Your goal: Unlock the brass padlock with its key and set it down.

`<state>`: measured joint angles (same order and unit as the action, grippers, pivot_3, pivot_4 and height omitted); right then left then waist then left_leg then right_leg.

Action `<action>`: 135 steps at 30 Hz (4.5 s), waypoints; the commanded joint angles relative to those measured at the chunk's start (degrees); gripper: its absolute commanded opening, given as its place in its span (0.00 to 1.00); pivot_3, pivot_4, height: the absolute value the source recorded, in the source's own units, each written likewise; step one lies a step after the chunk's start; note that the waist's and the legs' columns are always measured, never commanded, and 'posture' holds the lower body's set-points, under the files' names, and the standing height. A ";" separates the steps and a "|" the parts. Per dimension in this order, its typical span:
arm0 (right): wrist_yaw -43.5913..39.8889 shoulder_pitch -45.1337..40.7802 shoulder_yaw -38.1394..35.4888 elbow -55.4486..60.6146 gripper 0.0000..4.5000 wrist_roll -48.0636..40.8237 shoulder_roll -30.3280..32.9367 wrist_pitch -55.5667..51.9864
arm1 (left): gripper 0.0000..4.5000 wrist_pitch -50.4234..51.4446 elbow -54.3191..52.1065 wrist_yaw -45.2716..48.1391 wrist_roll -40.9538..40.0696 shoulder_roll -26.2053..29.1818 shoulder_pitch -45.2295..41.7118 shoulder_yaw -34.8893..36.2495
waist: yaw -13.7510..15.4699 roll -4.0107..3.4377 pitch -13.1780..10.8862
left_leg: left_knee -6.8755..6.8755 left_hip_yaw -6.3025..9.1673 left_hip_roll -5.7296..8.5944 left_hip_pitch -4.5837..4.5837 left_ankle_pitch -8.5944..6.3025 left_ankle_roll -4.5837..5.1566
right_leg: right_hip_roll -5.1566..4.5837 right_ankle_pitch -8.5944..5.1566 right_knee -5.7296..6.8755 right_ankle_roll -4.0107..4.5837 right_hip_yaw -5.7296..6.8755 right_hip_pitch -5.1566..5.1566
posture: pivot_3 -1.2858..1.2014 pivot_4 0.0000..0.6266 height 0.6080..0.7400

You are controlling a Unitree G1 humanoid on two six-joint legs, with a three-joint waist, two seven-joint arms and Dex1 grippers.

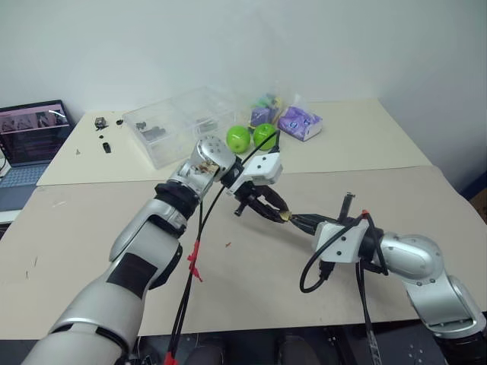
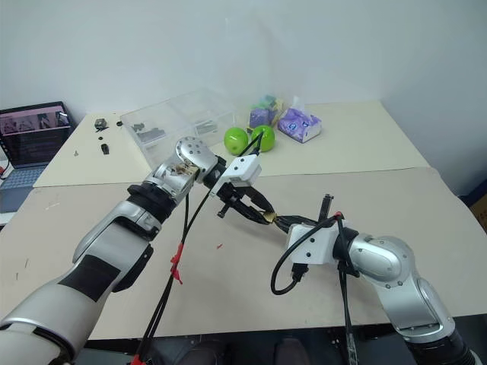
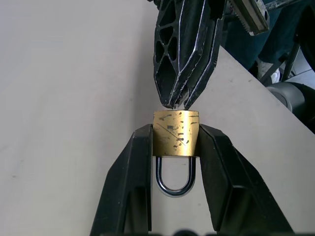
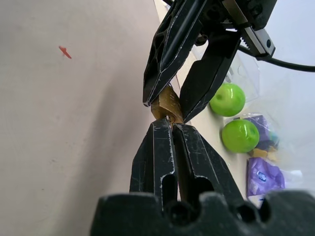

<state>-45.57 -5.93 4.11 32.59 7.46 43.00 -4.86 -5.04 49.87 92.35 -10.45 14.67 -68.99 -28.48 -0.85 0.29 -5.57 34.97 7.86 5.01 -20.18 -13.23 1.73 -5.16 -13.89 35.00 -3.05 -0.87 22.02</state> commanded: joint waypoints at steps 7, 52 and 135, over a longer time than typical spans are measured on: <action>-2.20 -0.16 -0.48 3.84 0.04 -7.43 -0.27 -6.89 | 0.26 -11.09 -0.94 -0.36 2.75 -0.43 -1.11 4.81 | 0.02 0.01 -0.01 | -0.01 0.00 -0.01 0.00 0.00 0.00 | -0.01 0.00 -0.01 0.01 0.00 0.00 | 0.52 0.24 1.00; 7.27 -1.53 -6.60 -2.89 0.36 0.74 6.65 9.32 | 0.26 -3.61 3.70 -1.32 6.11 -4.22 -3.03 11.99 | -0.01 0.12 -0.07 | 0.02 -0.08 0.00 0.00 -0.01 0.02 | -0.01 0.00 0.00 0.00 -0.02 -0.01 | 0.52 0.24 1.00; 7.12 -3.71 -0.65 -3.59 0.62 7.33 -1.48 20.74 | 0.26 18.76 -3.39 0.15 -15.93 3.91 -6.93 -11.68 | -0.23 0.00 -0.03 | 0.01 -0.12 -0.01 0.04 -0.02 0.04 | 0.06 -0.01 0.00 0.01 -0.12 0.01 | 0.52 0.24 1.00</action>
<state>-38.97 -8.29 4.07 26.59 15.60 42.03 16.36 14.83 47.01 92.39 -26.59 18.75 -74.26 -40.93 -1.08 0.30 -5.60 34.99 7.74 5.00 -20.14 -13.25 1.77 -5.10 -13.90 35.00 -3.05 -1.00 22.02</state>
